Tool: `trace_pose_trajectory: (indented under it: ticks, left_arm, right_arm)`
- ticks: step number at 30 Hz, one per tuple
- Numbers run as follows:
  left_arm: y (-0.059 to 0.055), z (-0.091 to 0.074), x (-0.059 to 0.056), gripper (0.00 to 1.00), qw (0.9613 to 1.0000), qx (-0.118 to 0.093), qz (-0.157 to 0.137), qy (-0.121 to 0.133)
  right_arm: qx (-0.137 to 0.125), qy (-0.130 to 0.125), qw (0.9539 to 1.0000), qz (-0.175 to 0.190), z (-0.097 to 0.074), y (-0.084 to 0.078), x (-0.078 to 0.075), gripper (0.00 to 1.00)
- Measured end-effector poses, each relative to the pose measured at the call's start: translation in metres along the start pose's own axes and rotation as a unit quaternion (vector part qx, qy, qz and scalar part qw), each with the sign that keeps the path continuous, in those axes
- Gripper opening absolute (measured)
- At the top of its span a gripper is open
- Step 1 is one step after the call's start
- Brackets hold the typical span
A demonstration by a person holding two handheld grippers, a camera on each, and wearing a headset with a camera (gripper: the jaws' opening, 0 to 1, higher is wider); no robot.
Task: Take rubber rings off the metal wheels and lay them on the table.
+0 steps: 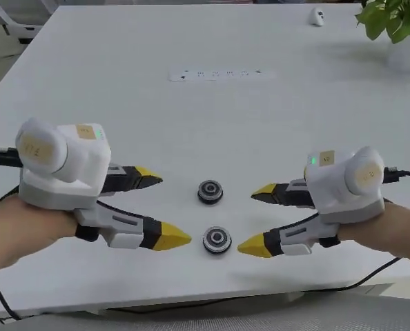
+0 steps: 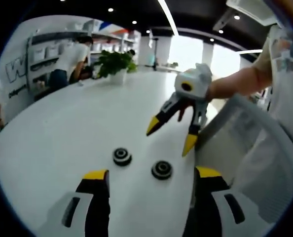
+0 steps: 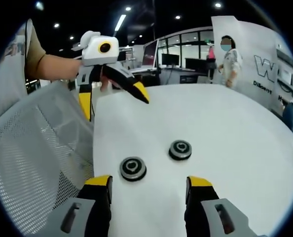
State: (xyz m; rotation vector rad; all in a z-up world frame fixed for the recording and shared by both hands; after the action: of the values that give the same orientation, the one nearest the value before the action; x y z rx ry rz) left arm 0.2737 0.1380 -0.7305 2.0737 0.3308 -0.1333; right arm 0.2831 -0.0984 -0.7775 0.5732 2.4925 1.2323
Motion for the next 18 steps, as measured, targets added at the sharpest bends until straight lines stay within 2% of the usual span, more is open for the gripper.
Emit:
trace_pose_trajectory:
  ticks: [14, 18]
  left_arm:
    - [-0.003, 0.021, 0.006, 0.64, 0.9991, 0.029, 0.002, -0.030]
    - [-0.005, 0.024, 0.008, 0.60, 0.9990, 0.030, 0.001, -0.034]
  right_arm:
    - [0.013, 0.026, 0.9995, -0.014, 0.013, -0.005, 0.001, 0.47]
    - [0.014, 0.032, 0.9993, -0.014, 0.015, -0.005, 0.003, 0.45]
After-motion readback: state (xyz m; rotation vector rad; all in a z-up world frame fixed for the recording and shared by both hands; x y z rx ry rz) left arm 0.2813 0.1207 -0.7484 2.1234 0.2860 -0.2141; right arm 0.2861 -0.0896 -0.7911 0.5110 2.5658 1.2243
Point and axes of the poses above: the centre of the closed fingertips' face, and the gripper's own axes: z roughly forward along the fingers, x roughly to its left, y roughly out of its top, the point moved 10 cm from there along -z, roughly backward along the fingers, and after that the axes turned 14 degrees about -y, right-handed, at the moved point
